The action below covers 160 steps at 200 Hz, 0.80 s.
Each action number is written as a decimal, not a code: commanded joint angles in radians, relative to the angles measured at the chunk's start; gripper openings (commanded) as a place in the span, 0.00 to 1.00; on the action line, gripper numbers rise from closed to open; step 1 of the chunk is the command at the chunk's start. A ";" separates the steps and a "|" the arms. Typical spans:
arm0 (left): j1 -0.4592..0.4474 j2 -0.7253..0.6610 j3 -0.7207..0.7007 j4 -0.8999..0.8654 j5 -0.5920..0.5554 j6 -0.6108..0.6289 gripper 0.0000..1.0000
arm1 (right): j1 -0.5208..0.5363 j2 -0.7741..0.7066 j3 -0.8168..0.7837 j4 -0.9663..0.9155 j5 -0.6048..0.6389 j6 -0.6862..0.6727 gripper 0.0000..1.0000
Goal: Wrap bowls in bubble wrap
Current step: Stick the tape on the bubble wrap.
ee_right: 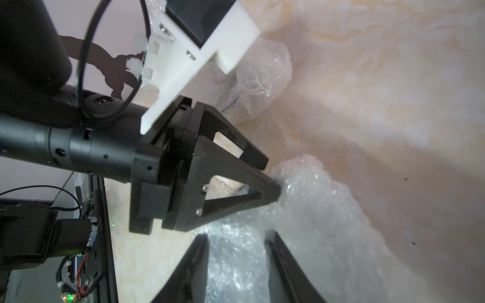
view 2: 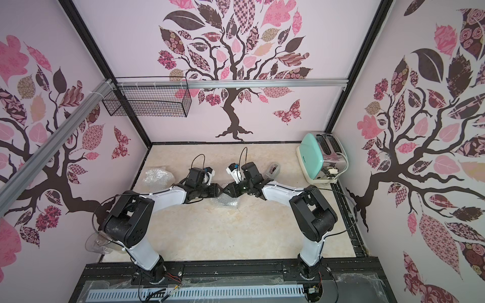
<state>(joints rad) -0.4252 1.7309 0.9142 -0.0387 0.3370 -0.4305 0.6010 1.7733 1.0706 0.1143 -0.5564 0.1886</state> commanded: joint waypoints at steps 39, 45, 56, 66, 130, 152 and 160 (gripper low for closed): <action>0.003 -0.021 -0.018 -0.016 -0.015 0.003 0.46 | 0.002 -0.093 -0.027 0.034 -0.081 0.051 0.38; 0.001 -0.023 -0.018 -0.016 -0.015 0.003 0.46 | 0.003 -0.094 -0.027 0.034 -0.088 0.056 0.36; 0.002 -0.022 -0.018 -0.017 -0.013 0.003 0.46 | 0.002 -0.091 -0.027 0.039 -0.102 0.068 0.31; 0.002 -0.022 -0.018 -0.017 -0.013 0.003 0.46 | 0.002 -0.077 -0.025 0.042 -0.113 0.084 0.28; 0.002 -0.025 -0.021 -0.015 -0.012 0.001 0.46 | 0.002 0.104 0.063 -0.002 -0.108 0.131 0.17; 0.002 -0.027 -0.021 -0.016 -0.014 0.002 0.46 | 0.003 0.168 0.100 -0.055 -0.039 0.124 0.13; 0.002 -0.028 -0.021 -0.016 -0.013 0.001 0.46 | 0.003 0.192 0.128 -0.110 0.011 0.114 0.13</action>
<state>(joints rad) -0.4252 1.7302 0.9123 -0.0387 0.3347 -0.4305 0.6010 1.9110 1.1221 0.1158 -0.6403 0.3107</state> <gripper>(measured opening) 0.457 0.138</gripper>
